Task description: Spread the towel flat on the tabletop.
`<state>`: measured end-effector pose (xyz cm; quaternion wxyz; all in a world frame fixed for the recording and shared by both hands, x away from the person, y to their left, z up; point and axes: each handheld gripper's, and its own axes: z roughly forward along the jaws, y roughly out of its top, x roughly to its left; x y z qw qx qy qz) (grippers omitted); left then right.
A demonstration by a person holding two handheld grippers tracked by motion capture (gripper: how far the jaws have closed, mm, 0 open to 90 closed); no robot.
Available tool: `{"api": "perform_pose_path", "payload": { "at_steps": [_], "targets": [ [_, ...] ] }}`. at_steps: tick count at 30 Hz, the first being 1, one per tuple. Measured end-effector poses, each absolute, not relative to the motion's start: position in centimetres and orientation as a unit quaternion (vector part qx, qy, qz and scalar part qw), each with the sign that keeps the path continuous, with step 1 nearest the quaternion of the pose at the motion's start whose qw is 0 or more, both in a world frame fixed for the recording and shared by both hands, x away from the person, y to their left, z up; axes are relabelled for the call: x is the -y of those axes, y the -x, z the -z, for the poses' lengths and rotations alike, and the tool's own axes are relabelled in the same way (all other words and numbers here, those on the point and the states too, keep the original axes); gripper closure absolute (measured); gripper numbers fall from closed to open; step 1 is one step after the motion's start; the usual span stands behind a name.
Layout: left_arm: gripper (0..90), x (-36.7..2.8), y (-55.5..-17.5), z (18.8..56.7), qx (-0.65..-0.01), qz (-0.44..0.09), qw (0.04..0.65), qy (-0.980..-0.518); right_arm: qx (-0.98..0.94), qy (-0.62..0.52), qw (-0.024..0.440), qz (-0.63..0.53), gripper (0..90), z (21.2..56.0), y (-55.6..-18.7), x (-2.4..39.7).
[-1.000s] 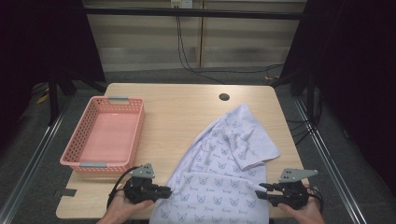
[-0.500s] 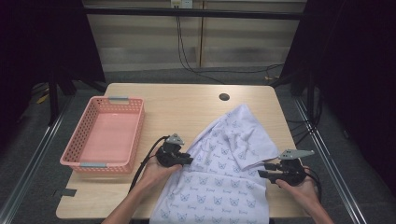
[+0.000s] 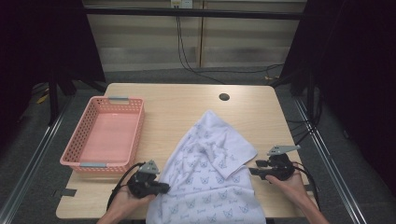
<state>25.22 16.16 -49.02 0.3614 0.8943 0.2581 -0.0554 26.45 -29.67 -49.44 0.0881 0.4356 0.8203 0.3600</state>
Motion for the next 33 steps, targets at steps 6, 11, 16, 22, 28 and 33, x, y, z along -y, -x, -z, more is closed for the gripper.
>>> {"api": "perform_pose_path", "payload": {
  "at_steps": [6,11,16,22,28,33],
  "targets": [
    [70.1,-16.4,-27.3,48.2,-0.286,0.040,0.415,-0.863,-0.834,-0.406,0.077,-0.367,55.3,49.6,-27.2,27.4],
    [58.8,-14.4,-30.6,48.5,-0.312,0.002,0.417,-0.854,-0.841,-0.391,0.093,-0.362,81.4,49.7,-26.7,26.6],
    [54.4,-12.5,-31.7,49.0,-0.310,-0.013,0.409,-0.858,-0.834,-0.397,0.100,-0.370,89.0,48.5,-24.0,28.4],
    [61.1,-11.6,-30.5,49.6,-0.280,-0.004,0.379,-0.882,-0.827,-0.433,0.104,-0.343,89.0,48.7,-21.1,31.6],
    [72.2,-12.8,-26.7,49.2,-0.255,0.009,0.364,-0.896,-0.817,-0.455,0.113,-0.335,87.1,48.7,-20.2,33.2],
    [75.0,-14.4,-24.3,49.1,-0.236,0.071,0.363,-0.898,-0.823,-0.439,0.112,-0.343,73.0,48.5,-20.2,32.5]
  ]
}}
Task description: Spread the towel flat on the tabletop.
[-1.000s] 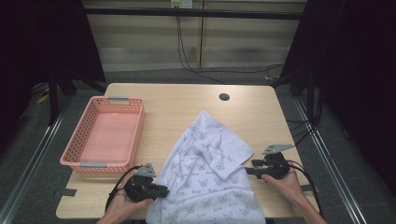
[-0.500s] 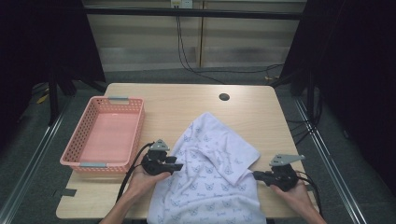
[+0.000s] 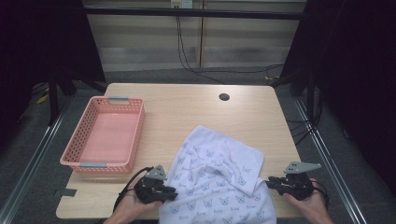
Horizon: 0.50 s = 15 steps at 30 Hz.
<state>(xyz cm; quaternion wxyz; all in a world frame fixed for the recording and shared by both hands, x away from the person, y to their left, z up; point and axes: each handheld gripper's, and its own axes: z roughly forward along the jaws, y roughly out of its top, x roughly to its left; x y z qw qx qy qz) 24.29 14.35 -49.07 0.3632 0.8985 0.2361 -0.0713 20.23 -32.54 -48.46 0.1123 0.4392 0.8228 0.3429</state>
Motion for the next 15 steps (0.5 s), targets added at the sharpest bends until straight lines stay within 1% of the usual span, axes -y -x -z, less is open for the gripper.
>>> {"api": "perform_pose_path", "payload": {
  "at_steps": [1,4,6,7,9,11,13,14,15],
  "targets": [
    [73.6,-14.7,-24.3,49.2,-0.238,0.089,0.376,-0.891,-0.821,-0.436,0.114,-0.351,71.1,48.2,-20.3,32.4],
    [70.9,-14.9,-25.6,48.8,-0.254,0.070,0.398,-0.879,-0.815,-0.431,0.126,-0.365,62.7,47.7,-21.5,31.8],
    [68.9,-14.5,-26.8,48.2,-0.261,0.037,0.410,-0.873,-0.808,-0.435,0.134,-0.373,57.7,47.6,-22.8,31.4],
    [67.4,-14.2,-27.6,48.0,-0.264,0.028,0.419,-0.868,-0.806,-0.438,0.139,-0.373,54.3,47.7,-23.5,31.3],
    [64.9,-13.6,-29.3,47.8,-0.284,0.011,0.433,-0.855,-0.801,-0.446,0.143,-0.372,52.3,47.9,-25.0,31.4],
    [63.8,-13.1,-31.3,47.9,-0.297,-0.001,0.431,-0.852,-0.796,-0.457,0.149,-0.367,49.6,48.2,-26.4,31.5],
    [62.0,-12.7,-33.0,48.4,-0.311,-0.011,0.427,-0.849,-0.794,-0.465,0.153,-0.359,48.3,48.6,-27.3,31.5],
    [61.5,-12.5,-34.1,48.9,-0.319,-0.014,0.409,-0.855,-0.796,-0.467,0.152,-0.355,48.3,48.9,-27.8,31.5],
    [60.4,-12.4,-34.7,49.1,-0.327,-0.018,0.406,-0.853,-0.796,-0.469,0.155,-0.349,48.3,49.2,-28.3,31.4]
  ]
}}
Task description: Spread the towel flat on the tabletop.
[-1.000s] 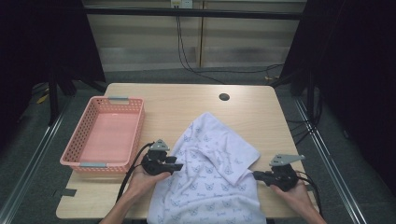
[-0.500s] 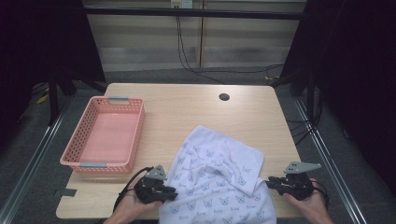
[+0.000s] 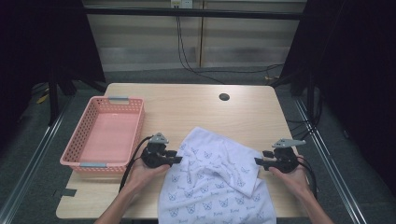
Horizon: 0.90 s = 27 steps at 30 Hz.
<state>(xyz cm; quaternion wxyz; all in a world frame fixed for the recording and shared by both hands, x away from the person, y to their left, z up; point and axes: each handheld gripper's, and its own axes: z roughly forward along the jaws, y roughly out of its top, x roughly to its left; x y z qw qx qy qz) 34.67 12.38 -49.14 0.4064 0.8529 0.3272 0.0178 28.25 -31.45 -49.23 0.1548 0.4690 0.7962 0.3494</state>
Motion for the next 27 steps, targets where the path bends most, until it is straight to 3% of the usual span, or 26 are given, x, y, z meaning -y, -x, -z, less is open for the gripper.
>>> {"api": "perform_pose_path", "payload": {
  "at_steps": [3,5,9,11,13,15,16,23,25,27],
  "targets": [
    [57.7,-12.0,-36.1,49.8,-0.342,-0.020,0.400,-0.850,-0.799,-0.472,0.160,-0.337,48.9,49.8,-29.1,31.3],
    [55.1,-11.8,-36.7,49.8,-0.346,-0.028,0.407,-0.845,-0.798,-0.477,0.156,-0.334,54.3,50.0,-29.4,31.2],
    [47.6,-11.1,-37.9,50.0,-0.358,-0.028,0.416,-0.835,-0.798,-0.473,0.147,-0.344,75.3,50.1,-29.5,30.8],
    [48.3,-10.5,-38.4,50.2,-0.361,-0.024,0.418,-0.833,-0.801,-0.462,0.143,-0.352,81.6,50.0,-29.4,30.7],
    [59.1,-10.1,-38.6,50.3,-0.358,-0.015,0.422,-0.833,-0.796,-0.460,0.140,-0.367,84.1,49.5,-29.1,30.7],
    [82.8,-9.7,-38.4,50.3,-0.348,-0.032,0.418,-0.838,-0.791,-0.457,0.144,-0.380,84.7,48.9,-28.9,30.7],
    [86.5,-9.7,-38.2,50.1,-0.340,-0.032,0.417,-0.842,-0.788,-0.459,0.144,-0.385,84.9,48.7,-28.7,30.7],
    [87.3,-9.3,-34.0,44.8,-0.265,-0.046,0.495,-0.826,-0.773,-0.456,0.140,-0.419,85.2,47.5,-28.1,31.2],
    [87.1,-8.5,-32.1,43.9,-0.230,-0.067,0.489,-0.839,-0.772,-0.451,0.135,-0.427,85.3,47.1,-27.9,31.3],
    [87.0,-7.7,-30.4,44.0,-0.200,-0.052,0.484,-0.850,-0.772,-0.450,0.133,-0.428,85.3,47.0,-27.7,31.4]
  ]
}}
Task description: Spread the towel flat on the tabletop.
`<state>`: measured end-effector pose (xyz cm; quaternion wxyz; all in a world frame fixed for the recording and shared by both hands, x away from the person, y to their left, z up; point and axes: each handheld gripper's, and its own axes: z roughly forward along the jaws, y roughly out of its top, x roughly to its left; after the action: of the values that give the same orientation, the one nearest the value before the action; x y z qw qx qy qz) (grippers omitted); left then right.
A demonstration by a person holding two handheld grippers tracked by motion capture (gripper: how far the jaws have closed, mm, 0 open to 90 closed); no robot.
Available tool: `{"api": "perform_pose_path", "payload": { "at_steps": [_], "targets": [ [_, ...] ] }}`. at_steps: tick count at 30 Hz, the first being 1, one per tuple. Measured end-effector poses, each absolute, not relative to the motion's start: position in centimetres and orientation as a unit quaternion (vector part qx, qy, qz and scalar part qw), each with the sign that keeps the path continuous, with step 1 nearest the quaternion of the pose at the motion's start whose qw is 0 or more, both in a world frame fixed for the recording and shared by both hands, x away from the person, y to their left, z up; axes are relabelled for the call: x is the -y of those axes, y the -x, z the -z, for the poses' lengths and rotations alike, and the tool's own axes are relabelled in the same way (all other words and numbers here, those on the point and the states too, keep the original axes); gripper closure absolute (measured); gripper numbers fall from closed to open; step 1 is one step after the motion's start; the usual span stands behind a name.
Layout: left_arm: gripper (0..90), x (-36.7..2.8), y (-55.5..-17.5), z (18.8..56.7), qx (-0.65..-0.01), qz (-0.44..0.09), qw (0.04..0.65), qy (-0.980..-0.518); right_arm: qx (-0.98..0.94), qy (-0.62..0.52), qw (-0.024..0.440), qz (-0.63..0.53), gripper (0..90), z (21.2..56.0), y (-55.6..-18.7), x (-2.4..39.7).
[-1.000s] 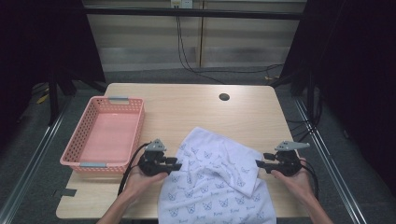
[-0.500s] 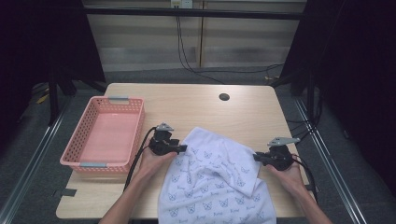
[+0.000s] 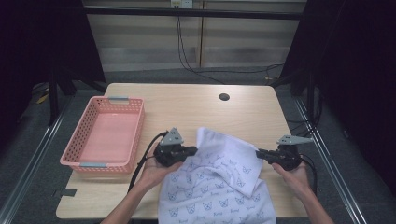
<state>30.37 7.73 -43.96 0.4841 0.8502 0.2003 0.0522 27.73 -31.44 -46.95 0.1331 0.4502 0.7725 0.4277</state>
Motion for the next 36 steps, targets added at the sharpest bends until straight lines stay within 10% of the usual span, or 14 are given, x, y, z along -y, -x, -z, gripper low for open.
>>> {"api": "perform_pose_path", "payload": {
  "at_steps": [14,23,30,36],
  "targets": [
    [61.8,-5.0,-28.4,46.8,-0.163,0.037,0.445,-0.880,-0.784,-0.458,0.130,-0.398,84.9,47.9,-26.7,32.2],
    [73.7,-8.1,-33.4,47.5,-0.278,0.023,0.468,-0.838,-0.780,-0.458,0.134,-0.405,84.7,47.6,-27.1,32.1],
    [44.7,-6.3,-34.8,48.4,-0.283,0.056,0.463,-0.838,-0.779,-0.459,0.132,-0.406,84.4,47.4,-27.1,32.0],
    [79.0,-2.9,-33.9,47.6,-0.226,0.056,0.448,-0.863,-0.778,-0.454,0.135,-0.412,84.5,47.2,-27.1,32.2]
  ]
}}
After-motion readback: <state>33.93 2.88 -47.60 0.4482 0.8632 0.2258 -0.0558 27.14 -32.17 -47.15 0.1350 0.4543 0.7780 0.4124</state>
